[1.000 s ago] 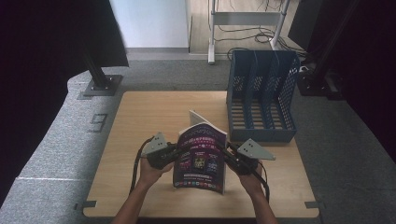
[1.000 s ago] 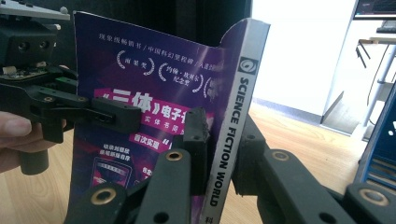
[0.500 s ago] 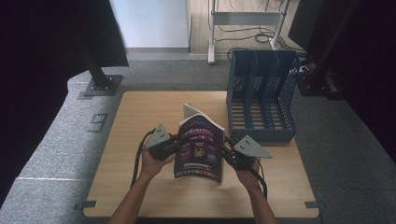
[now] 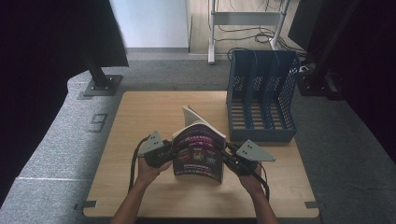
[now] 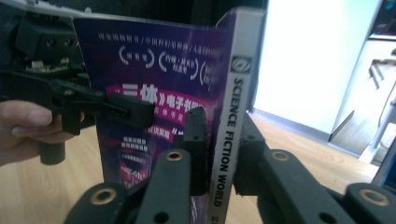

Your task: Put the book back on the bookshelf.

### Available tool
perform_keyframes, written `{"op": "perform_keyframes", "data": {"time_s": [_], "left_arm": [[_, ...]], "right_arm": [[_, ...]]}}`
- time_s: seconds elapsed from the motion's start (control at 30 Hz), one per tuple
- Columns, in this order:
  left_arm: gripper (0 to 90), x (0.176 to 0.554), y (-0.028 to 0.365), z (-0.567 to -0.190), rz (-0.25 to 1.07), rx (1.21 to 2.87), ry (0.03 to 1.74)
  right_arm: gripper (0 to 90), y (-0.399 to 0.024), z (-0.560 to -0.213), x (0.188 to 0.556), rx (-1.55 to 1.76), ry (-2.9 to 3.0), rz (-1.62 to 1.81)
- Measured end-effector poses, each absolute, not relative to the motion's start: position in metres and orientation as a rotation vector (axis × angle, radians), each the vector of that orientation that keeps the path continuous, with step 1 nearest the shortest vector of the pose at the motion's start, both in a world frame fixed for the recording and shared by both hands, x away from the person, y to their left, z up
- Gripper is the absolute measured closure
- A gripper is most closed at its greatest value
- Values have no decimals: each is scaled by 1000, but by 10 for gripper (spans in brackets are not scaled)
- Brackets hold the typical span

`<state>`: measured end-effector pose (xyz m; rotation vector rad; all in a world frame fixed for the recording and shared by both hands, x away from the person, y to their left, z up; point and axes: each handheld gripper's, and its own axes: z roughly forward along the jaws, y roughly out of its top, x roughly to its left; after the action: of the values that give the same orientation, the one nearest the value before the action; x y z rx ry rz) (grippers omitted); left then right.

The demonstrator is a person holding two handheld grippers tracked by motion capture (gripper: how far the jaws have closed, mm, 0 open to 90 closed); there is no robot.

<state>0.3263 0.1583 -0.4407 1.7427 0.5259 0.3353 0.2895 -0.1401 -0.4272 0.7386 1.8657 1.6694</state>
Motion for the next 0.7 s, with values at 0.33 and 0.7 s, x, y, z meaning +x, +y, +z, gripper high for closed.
{"op": "perform_keyframes", "data": {"time_s": [0.33, 0.7], "left_arm": [[846, 327, 162, -442, 296, 1730, 527], [670, 329, 164, -447, 355, 1753, 591]], "right_arm": [[790, -128, -430, 304, 739, 1958, 1634], [700, -130, -434, 296, 694, 1956, 1692]]}}
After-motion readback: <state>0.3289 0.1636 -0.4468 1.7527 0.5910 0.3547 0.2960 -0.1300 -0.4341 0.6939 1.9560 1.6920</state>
